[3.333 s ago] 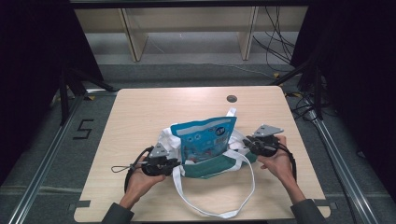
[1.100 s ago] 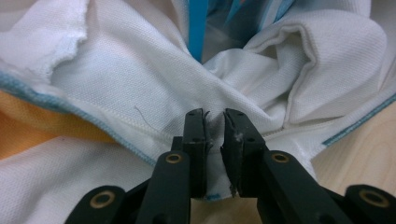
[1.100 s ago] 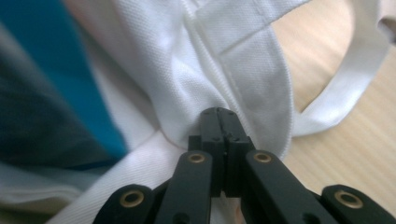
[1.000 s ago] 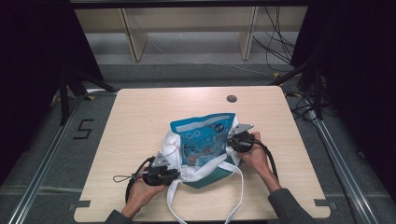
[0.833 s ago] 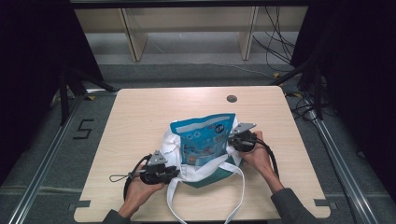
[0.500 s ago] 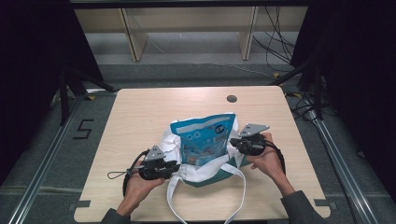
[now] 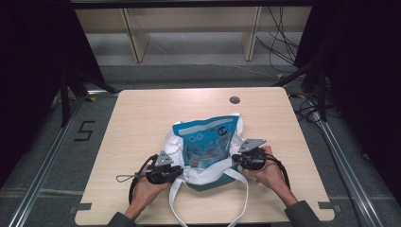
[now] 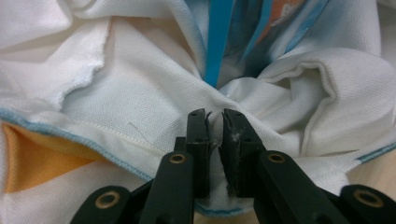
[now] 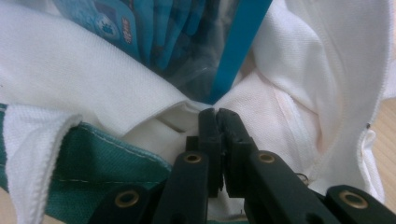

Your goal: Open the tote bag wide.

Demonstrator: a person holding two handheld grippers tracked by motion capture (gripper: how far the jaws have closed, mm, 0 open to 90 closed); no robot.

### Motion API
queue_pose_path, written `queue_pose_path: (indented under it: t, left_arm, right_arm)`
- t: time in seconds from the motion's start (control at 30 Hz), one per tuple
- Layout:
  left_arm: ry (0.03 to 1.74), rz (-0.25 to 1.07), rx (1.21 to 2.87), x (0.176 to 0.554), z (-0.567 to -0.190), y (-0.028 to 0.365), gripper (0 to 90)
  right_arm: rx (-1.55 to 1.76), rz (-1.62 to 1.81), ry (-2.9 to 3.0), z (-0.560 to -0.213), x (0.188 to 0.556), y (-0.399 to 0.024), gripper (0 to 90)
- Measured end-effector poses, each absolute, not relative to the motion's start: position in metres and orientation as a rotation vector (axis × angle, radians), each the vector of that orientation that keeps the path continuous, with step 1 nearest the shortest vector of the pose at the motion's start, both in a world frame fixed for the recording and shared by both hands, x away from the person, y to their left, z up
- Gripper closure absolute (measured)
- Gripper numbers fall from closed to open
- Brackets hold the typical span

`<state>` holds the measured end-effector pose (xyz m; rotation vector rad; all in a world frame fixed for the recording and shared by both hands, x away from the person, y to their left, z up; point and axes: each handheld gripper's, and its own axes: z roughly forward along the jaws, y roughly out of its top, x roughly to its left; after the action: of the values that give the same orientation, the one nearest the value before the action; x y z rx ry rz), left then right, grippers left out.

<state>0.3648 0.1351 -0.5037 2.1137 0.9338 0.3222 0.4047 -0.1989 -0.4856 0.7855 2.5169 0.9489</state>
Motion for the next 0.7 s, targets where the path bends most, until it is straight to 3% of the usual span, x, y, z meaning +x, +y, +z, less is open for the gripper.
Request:
queue_pose_path:
  t: [0.7]
  left_arm:
    - [1.007, 0.366, 2.077, 0.418, -0.508, 0.136, 87.2]
  right_arm:
    - [0.86, 0.953, 2.454, -0.492, 0.44, -0.194, 89.3]
